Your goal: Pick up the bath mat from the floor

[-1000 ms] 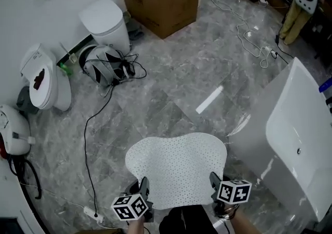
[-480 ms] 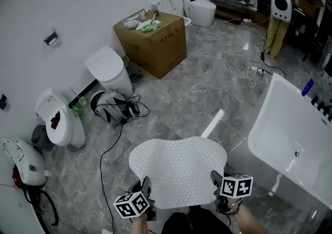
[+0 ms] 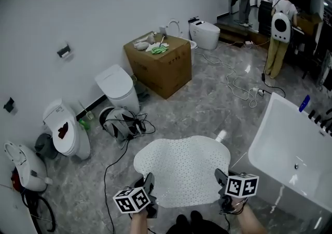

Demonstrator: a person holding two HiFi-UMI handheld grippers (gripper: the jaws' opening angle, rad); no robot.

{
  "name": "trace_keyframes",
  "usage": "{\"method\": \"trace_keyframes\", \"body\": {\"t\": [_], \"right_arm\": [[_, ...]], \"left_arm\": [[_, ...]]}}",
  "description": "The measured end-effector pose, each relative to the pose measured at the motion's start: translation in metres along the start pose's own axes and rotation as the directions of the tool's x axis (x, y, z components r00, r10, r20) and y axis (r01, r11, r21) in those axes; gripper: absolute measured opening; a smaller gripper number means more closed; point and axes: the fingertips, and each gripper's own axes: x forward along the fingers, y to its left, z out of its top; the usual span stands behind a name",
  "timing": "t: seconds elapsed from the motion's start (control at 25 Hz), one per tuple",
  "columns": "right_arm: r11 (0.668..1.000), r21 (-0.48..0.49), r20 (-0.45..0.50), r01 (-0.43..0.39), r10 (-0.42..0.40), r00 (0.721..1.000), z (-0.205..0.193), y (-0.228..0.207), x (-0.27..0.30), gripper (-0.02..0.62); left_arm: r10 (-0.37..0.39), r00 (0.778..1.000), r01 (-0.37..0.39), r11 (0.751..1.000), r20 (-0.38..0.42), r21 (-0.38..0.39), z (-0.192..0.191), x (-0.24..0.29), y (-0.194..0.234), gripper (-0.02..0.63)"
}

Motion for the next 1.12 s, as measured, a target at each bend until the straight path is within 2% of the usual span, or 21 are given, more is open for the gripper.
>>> {"method": "trace_keyframes", "body": {"t": [0.4,0.8,1.12], "right_arm": [[0.999,0.016,0.071,-0.047,0.045,0.996,0.02,0.037,-0.012,0.021],[0.997,-0.076,0.108,-0.01,0.019,0.994,0.029,0.052,-0.022,0.021],[0.996,-0.09,0.123,-0.002,0.013,0.992,0.027,0.056,-0.029,0.021]], "left_arm": [[-0.064,0.997,0.063,0.998,0.044,0.029,0.033,-0.019,-0.005,0.021],[-0.075,0.994,0.072,0.997,0.078,0.033,0.043,-0.034,-0.005,0.021],[-0.086,0.993,0.083,0.996,0.082,0.046,0.045,-0.04,-0.008,0.021]]}}
